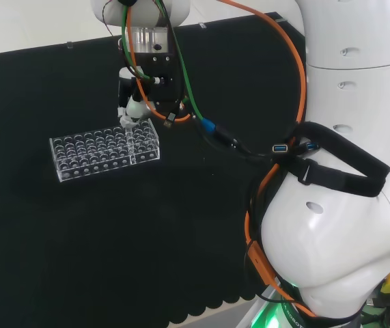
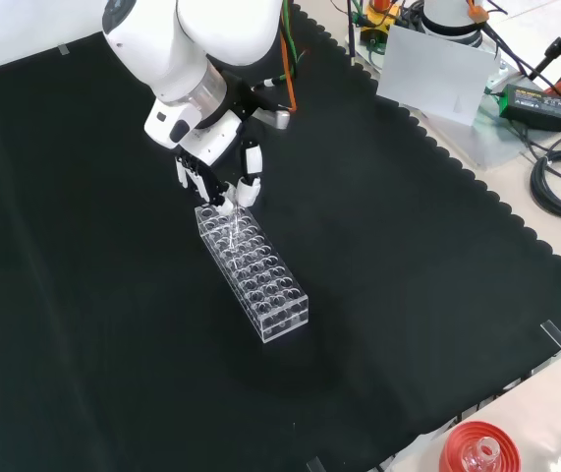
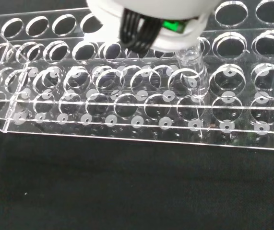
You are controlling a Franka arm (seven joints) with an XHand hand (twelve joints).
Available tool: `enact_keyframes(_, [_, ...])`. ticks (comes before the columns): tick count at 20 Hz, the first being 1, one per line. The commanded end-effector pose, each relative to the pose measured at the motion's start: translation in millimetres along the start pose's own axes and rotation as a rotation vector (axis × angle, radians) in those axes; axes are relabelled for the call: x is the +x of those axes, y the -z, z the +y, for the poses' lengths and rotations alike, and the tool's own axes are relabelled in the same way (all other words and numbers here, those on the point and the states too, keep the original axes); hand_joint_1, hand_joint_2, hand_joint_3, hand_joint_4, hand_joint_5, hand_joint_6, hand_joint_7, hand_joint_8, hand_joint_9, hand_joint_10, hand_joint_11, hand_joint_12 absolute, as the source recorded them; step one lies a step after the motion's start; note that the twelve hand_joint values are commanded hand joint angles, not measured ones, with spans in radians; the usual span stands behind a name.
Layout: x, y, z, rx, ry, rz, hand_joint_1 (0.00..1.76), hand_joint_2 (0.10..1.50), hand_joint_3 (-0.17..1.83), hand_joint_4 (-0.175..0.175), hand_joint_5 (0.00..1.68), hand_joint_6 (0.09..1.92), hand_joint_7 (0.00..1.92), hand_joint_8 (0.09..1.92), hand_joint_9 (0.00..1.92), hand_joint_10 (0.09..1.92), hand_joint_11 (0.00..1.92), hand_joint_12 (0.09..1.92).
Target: Pick up the test tube.
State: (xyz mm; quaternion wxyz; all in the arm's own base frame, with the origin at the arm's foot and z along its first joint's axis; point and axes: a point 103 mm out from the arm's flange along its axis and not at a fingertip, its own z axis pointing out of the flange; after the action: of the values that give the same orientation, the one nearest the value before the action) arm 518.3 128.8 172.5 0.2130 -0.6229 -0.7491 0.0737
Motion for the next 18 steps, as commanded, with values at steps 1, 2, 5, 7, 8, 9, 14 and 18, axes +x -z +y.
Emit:
enact_keyframes(1, [2.1,2.5,0.5,-0.029,-0.005,-0.025,1.42,0.8,0.31,-0.175,1.25,0.44,1.48,0.47,1.42,0.13,1.08,1.06])
enact_keyframes(2, [2.2,2.9,0.3,-0.036,-0.005,-0.026,1.42,0.86,0.2,-0.175,1.24,0.43,1.45,0.51,1.41,0.13,1.1,1.04])
enact_keyframes(5, [2.8,5.3,0.6,-0.048,-0.001,-0.026,1.42,0.95,0.03,-0.175,1.22,0.42,1.4,0.6,1.39,0.16,1.13,1.0])
enact_keyframes(7, [3.6,6.7,1.1,-0.054,0.004,-0.025,1.42,0.96,0.01,-0.175,1.21,0.42,1.39,0.64,1.37,0.2,1.14,0.98])
enact_keyframes(8, [4.0,7.4,1.2,-0.056,0.006,-0.025,1.42,0.97,0.0,-0.175,1.21,0.42,1.38,0.65,1.37,0.22,1.15,0.98])
enact_keyframes(9, [4.4,8.0,1.3,-0.059,0.008,-0.026,1.42,0.97,0.0,-0.175,1.2,0.42,1.38,0.66,1.36,0.23,1.15,0.97])
enact_keyframes(14, [6.3,9.8,2.0,-0.058,0.017,-0.033,1.42,0.97,0.0,-0.175,1.21,0.42,1.37,0.68,1.36,0.25,1.15,0.97])
enact_keyframes(18, [9.8,11.7,3.6,-0.045,0.036,-0.047,1.42,0.97,0.0,-0.175,1.21,0.41,1.37,0.68,1.35,0.25,1.16,0.97])
